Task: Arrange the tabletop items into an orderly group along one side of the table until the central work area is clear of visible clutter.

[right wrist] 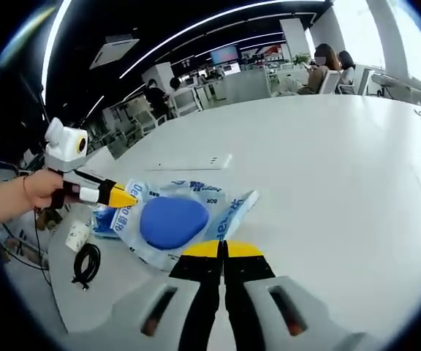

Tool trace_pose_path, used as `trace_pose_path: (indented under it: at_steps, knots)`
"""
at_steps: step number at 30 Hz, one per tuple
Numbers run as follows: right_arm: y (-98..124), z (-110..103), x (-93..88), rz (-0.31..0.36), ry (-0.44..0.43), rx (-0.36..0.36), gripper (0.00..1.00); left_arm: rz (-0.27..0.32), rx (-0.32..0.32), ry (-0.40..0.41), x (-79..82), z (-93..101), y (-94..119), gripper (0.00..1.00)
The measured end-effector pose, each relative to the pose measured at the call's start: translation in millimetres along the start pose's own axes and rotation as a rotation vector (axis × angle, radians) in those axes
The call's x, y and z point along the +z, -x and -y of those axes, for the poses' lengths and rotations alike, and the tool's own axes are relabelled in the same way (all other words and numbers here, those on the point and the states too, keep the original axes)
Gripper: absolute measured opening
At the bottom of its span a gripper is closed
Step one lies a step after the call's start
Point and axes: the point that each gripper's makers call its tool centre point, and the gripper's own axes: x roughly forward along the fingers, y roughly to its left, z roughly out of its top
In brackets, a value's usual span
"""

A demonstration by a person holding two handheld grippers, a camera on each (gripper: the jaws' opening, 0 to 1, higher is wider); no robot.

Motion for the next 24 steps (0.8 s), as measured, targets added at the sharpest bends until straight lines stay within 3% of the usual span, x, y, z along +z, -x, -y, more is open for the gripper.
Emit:
trace_pose_path:
  at_steps: [24]
  knots:
    - [-21.2,4.6,-19.7,-0.035,-0.022,0.006,0.00,-0.073,0.028,0.018,-19.8,-14.2,-23.5,0.00]
